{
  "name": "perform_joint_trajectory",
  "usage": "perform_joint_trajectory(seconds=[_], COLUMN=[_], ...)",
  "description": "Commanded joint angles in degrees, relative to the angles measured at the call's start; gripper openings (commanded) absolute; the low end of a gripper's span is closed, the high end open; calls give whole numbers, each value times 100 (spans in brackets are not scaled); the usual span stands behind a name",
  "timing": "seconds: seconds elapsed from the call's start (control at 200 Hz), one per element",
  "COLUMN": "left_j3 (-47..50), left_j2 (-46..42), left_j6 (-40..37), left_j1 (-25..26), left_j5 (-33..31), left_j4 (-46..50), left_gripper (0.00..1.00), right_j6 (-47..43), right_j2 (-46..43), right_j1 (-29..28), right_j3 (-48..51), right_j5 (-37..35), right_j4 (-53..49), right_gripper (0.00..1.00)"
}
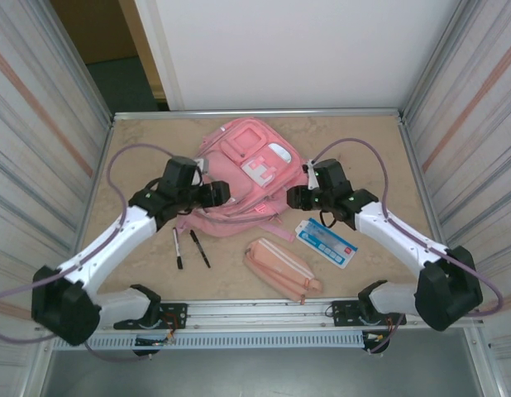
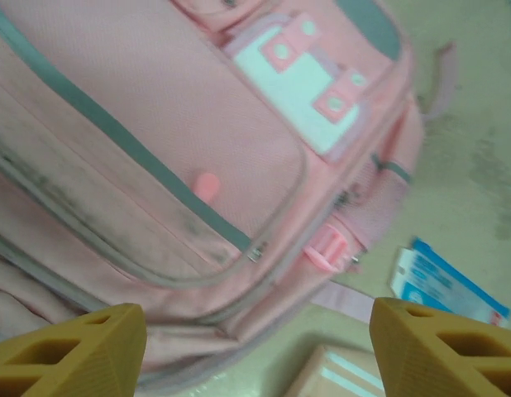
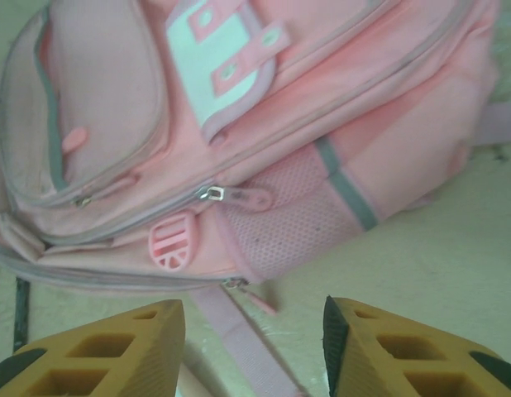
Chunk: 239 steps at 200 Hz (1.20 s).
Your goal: Pack the student bag
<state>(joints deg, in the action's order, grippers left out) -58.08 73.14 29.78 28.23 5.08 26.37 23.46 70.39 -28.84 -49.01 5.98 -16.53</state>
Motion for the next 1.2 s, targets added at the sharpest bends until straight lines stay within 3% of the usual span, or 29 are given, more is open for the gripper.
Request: perform_joint_trajectory(seconds=[0.0, 0.286, 0.416, 0.551, 0.682, 0.797, 0.977, 1.193], left_j3=[-420, -645, -617, -569, -491, -507, -1161, -1251], left_j2=[658, 1476, 1901, 2171, 1937, 1580, 1475, 1270], left_j6=[188, 1568, 1896, 1874, 1942, 1711, 1500, 1702], left_j1=[-147, -353, -655, -714, -713, -689, -696, -681], left_j5=[-498, -1241, -709, -369, -386, 55, 639, 1020], left_j4=[562, 733, 307, -529, -718, -693, 35, -242], left_gripper=[71, 73, 71, 50, 13, 0, 0, 0], right_j6=[-46, -113, -364, -661, -873, -1129, -1580, -1965], right_j2=[-464, -901, -790, -360, 349, 1072, 2107, 3074], right_j1=[71, 151, 127, 178, 378, 458, 487, 551], right_j3=[226, 547, 581, 380, -91, -449, -1112, -1834], right_j5=[-389, -181, 201, 406, 1206, 1619, 2166, 2634], right_j4=[35, 24, 222, 218, 75, 126, 110, -258], right_gripper=[50, 54, 57, 58, 59, 59, 60, 64])
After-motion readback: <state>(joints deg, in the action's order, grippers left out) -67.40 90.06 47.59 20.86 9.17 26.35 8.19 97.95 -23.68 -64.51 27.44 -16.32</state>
